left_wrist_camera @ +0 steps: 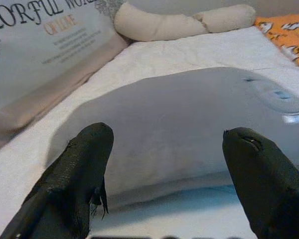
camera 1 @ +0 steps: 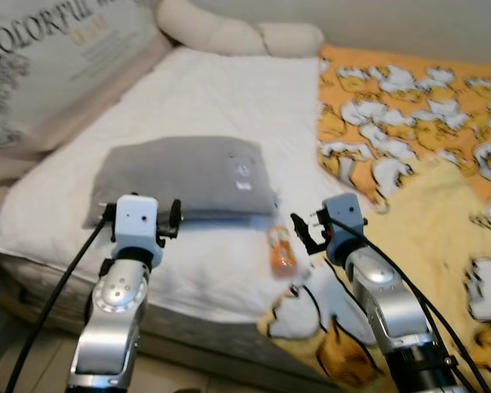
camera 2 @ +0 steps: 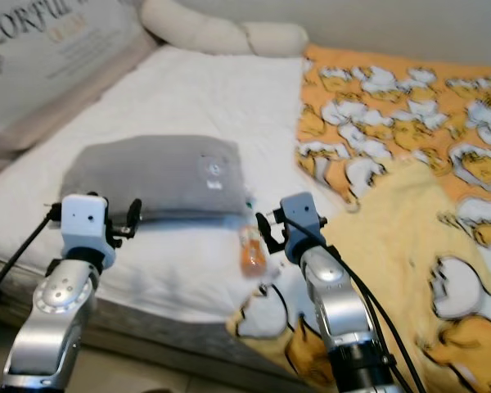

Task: Clean up the room

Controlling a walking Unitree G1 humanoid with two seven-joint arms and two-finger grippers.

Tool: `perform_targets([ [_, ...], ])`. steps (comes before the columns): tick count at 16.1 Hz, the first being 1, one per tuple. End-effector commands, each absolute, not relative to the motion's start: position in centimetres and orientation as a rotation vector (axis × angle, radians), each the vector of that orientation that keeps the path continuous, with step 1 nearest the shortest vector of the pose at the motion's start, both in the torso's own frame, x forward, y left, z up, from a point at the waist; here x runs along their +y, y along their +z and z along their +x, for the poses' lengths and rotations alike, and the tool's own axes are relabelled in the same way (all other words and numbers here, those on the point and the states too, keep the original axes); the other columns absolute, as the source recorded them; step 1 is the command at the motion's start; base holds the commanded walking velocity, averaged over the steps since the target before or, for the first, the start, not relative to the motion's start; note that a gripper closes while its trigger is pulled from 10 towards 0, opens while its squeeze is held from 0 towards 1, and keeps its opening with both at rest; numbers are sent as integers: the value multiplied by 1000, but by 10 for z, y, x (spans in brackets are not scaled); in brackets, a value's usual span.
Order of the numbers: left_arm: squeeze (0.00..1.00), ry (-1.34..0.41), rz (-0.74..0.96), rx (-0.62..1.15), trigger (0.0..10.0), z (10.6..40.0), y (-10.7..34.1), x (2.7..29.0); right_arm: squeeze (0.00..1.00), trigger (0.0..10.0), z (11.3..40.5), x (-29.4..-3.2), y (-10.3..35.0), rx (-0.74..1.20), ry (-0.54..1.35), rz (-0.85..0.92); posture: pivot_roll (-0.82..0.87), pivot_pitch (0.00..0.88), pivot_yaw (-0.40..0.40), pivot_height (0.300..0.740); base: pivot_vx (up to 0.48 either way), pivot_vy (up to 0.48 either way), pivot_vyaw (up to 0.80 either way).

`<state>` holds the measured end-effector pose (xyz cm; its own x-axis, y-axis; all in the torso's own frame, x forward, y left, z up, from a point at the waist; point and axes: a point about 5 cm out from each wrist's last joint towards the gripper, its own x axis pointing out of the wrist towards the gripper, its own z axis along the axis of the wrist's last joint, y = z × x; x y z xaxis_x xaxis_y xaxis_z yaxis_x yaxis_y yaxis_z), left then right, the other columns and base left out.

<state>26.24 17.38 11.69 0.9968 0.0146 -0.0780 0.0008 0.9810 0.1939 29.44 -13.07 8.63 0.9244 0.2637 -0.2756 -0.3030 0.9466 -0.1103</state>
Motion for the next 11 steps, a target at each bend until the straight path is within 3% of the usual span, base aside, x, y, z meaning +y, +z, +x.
perform_targets([
  [1,0,-25,219,113,10000,262,113,175,0,10000,294,-123,85,293,319,-148,39,0,12,740,0,0,0],
  [2,0,-95,244,129,10000,260,110,171,0,10000,295,-122,83,328,325,-117,40,0,14,740,0,0,0],
  [3,0,-181,268,144,10000,258,108,167,1000,10000,296,-121,79,387,339,-108,43,0,15,740,0,0,0],
  [9,0,-561,347,263,10000,258,105,162,1000,10000,322,-124,61,637,256,-79,54,0,19,740,0,0,0],
  [10,0,-614,368,289,10000,257,104,163,620,10000,326,-122,57,677,274,-68,54,0,24,740,0,0,0],
  [11,0,-655,381,310,10000,255,104,165,0,10000,330,-120,53,708,280,-90,51,0,30,740,0,0,0],
])
